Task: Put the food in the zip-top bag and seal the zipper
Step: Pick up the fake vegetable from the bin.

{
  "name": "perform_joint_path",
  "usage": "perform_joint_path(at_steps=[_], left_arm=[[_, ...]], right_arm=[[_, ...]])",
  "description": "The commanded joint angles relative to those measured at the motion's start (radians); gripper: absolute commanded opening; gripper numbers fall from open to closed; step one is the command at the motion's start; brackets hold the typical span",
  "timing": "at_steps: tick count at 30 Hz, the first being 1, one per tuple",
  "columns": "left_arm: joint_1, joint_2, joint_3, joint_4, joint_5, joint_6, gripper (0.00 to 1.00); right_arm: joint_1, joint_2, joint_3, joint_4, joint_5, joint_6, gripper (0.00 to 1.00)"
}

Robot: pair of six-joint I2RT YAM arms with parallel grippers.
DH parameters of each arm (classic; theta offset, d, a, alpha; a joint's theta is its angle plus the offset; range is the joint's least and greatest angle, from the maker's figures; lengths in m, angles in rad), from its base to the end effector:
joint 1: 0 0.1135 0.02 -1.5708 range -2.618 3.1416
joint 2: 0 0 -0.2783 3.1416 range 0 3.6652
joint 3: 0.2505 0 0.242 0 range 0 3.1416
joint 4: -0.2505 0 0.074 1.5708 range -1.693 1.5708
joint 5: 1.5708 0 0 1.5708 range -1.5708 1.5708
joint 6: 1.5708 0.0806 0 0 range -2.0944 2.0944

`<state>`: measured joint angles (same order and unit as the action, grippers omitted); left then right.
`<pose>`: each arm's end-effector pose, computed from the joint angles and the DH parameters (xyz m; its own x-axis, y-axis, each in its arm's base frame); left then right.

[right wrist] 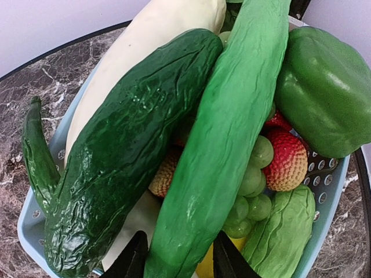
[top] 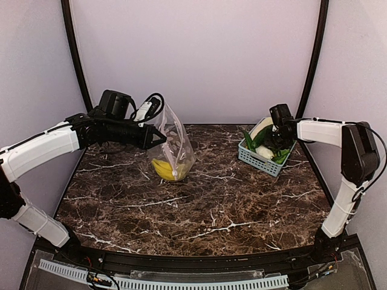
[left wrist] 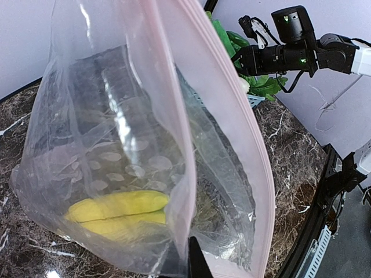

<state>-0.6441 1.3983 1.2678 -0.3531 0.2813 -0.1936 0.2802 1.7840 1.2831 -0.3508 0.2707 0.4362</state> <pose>0.2637 -0.2260 0.3462 -0.5137 0.1546 -0.8440 0.6874 0.6627 -0.2970 0.4031 0.0936 0.2114 -0.6964 0.2232 -0.6820 0.2174 0.9714 0.0959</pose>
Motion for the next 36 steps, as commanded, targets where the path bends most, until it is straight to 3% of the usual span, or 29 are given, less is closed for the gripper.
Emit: perform_joint_path(at_steps=[1,25,36], left_arm=[[0.003,0.003,0.001,-0.010,0.019,0.011,0.01],[0.003,0.013,0.004,-0.012,0.035,0.013,0.01],[0.003,0.007,0.005,-0.015,0.031,0.015,0.01]], right_arm=[[-0.010,0.007,0.021,0.025,0.017,0.024,0.35],[-0.013,-0.076,-0.046,0.049,0.103,0.128,0.07],[-0.016,-0.216,-0.107,0.064,0.147,0.091,0.04]])
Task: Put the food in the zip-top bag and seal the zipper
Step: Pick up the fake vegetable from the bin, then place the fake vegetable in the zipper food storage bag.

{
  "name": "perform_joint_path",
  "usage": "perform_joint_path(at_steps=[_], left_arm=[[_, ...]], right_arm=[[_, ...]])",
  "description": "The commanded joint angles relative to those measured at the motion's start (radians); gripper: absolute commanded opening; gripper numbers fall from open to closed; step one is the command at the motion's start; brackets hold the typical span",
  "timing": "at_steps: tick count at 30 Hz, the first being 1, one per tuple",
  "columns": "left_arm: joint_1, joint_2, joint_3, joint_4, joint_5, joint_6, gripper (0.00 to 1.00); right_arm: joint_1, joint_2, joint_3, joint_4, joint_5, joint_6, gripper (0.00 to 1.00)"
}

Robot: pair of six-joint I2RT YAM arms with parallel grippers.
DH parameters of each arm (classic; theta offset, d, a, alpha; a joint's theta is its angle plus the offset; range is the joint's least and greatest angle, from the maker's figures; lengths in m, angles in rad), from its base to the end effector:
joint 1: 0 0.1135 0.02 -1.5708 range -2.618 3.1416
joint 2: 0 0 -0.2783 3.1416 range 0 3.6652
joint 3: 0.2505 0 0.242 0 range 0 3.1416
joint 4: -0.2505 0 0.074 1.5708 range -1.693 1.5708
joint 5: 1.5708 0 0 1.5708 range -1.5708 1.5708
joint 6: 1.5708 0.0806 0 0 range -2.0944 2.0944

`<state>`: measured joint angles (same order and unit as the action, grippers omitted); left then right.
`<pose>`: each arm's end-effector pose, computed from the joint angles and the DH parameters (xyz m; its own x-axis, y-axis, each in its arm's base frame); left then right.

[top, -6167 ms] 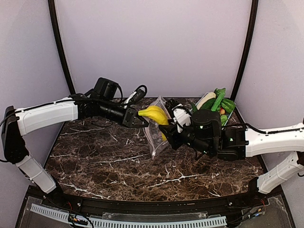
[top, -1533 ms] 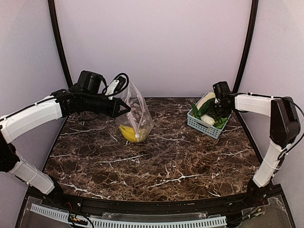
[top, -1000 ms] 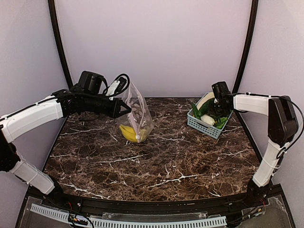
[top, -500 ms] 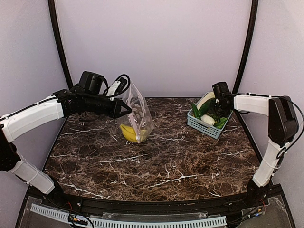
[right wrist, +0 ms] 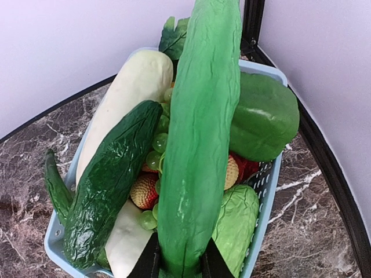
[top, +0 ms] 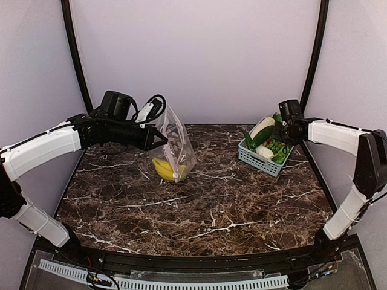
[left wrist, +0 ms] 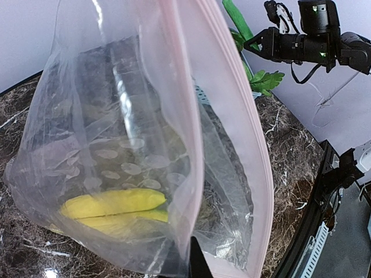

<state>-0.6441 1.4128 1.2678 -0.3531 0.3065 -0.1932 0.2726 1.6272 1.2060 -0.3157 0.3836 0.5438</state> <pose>0.2648 -0.2292 0.3418 -0.5255 0.1657 -0.8345 0.6965 0.6471 -0.3101 0.3783 0.0744 0.2503 -0.5449 0.3459 -0.7639 0.3496 0.9217 0.1679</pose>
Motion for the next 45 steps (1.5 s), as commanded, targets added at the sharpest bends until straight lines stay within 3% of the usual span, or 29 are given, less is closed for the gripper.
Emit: perform_joint_path(at_steps=[1,9,20,25,36,45], left_arm=[[0.003,-0.010,0.005,-0.015,0.005,0.016,0.01],[0.003,-0.019,0.005,-0.018,-0.007,0.026,0.01],[0.003,-0.019,0.022,-0.047,-0.039,0.070,0.01],[0.003,-0.001,0.021,-0.046,-0.034,0.086,0.01],[0.003,0.008,0.012,-0.033,-0.005,0.133,0.01],[0.004,0.010,0.014,-0.037,0.008,0.136,0.01]], right_arm=[[-0.009,-0.075,-0.037,0.031,0.026,-0.024,0.04],[-0.007,-0.249,-0.123,0.051,-0.139,-0.120,0.02],[0.089,-0.556,-0.131,-0.178,-0.378,-0.197,0.01],[0.160,-0.637,-0.129,-0.218,-0.557,-0.184,0.01],[0.460,-0.560,-0.074,-0.215,-0.745,-0.139,0.01],[0.626,-0.463,0.018,-0.289,-0.781,-0.099,0.01]])
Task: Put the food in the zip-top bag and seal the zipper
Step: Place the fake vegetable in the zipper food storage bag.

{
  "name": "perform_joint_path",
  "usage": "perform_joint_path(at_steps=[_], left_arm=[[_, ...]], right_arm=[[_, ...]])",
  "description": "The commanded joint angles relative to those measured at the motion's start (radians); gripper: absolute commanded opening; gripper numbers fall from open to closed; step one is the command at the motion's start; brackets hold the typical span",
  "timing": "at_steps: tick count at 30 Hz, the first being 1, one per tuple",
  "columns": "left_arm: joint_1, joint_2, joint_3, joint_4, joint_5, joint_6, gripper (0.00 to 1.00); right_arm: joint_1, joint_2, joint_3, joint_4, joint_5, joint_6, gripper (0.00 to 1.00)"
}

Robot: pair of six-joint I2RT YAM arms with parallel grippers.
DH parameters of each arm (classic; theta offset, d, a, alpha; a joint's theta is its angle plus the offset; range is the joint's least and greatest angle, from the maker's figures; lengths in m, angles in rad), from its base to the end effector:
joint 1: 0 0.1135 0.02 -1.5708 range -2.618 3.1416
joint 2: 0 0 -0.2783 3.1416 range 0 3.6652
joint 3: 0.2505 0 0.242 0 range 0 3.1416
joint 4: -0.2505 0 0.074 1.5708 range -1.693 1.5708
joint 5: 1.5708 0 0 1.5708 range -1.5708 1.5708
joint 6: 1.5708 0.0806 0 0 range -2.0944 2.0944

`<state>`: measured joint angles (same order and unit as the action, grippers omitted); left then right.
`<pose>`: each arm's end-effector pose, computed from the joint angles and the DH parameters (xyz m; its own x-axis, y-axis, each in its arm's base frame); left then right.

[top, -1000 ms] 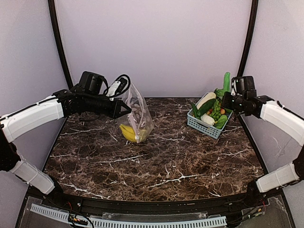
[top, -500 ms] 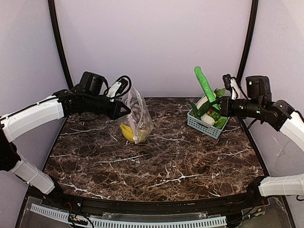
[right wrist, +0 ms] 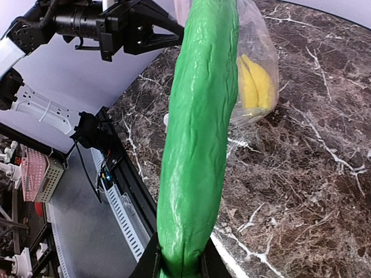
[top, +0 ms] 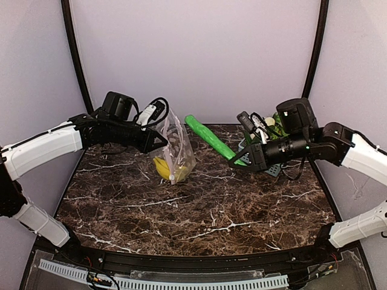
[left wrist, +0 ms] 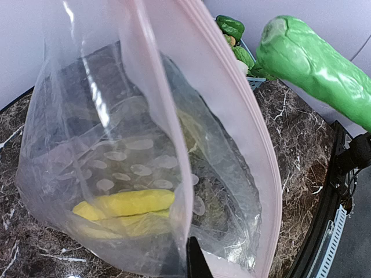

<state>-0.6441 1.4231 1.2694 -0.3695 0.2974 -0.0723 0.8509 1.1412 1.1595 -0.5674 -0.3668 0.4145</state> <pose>0.2663 -0.2295 0.3367 -0.4546 0.2550 -0.8534 0.7462 0.6322 -0.2086 0.1528 0.2181 0.3529 -0.6789 -0.2039 -0.7054 -0.6884 0.5109 0.5149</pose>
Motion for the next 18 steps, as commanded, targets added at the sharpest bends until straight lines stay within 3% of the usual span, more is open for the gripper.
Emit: perform_joint_path(at_steps=[1,18], left_arm=[[0.004,0.000,0.013,-0.021,0.016,0.015,0.01],[-0.004,0.029,0.009,-0.006,0.066,-0.004,0.01]], right_arm=[[0.062,0.029,0.073,-0.044,-0.025,0.035,0.01],[0.136,0.174,0.198,-0.152,0.041,0.133,0.02]])
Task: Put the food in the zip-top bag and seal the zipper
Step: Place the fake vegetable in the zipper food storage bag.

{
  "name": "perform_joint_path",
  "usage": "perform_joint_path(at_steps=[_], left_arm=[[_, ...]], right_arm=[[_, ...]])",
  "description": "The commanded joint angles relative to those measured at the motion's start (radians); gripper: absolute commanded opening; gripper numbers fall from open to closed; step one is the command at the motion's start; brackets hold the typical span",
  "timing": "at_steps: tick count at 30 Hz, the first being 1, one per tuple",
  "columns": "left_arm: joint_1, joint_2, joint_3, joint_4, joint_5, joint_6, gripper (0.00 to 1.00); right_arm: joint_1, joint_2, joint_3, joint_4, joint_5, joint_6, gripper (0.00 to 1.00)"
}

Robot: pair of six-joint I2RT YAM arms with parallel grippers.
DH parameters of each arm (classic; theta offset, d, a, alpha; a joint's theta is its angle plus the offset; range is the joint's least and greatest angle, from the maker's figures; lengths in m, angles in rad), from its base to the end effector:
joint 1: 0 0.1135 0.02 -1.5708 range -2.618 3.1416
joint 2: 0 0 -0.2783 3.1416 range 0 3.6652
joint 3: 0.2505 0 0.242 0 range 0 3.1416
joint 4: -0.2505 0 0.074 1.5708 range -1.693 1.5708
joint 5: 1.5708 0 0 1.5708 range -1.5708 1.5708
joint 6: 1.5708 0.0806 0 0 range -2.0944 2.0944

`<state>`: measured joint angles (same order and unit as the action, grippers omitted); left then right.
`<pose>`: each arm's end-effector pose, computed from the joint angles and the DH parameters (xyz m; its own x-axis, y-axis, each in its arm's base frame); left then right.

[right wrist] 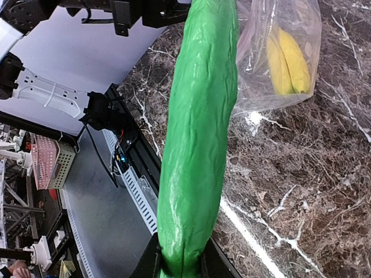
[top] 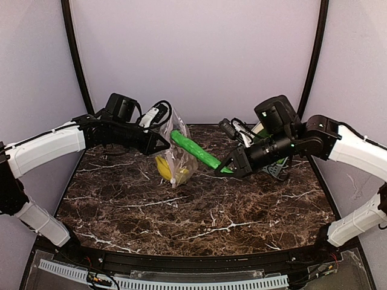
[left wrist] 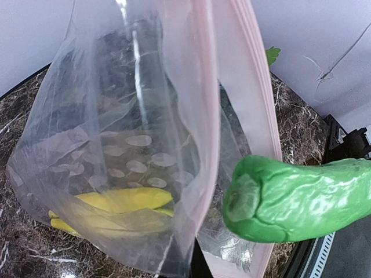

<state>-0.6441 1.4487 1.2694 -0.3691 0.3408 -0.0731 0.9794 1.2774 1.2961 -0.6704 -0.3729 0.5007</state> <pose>0.2681 -0.2350 0.3288 -0.4737 0.2697 -0.8384 0.7615 0.6037 -0.2361 0.1380 0.2582 0.3539 -0.7453 -0.3079 -0.5914 -0.6575 0.4862 0.5755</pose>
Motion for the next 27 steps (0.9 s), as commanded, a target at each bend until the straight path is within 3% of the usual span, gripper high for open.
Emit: perform_joint_path(at_steps=[1,10,17,27], left_arm=[[-0.007,0.002,0.009,-0.007,0.020,0.000,0.01],[-0.099,-0.001,0.002,-0.012,-0.026,0.038,0.01],[-0.177,0.028,0.002,-0.016,-0.023,0.048,0.01],[-0.202,0.050,-0.004,-0.002,0.018,0.031,0.01]], right_arm=[[0.008,0.051,0.079,-0.069,0.065,0.066,0.02],[0.007,0.121,0.166,-0.161,0.162,0.175,0.03],[0.007,0.186,0.192,-0.154,0.189,0.207,0.03],[0.007,0.270,0.202,-0.074,0.224,0.243,0.06]])
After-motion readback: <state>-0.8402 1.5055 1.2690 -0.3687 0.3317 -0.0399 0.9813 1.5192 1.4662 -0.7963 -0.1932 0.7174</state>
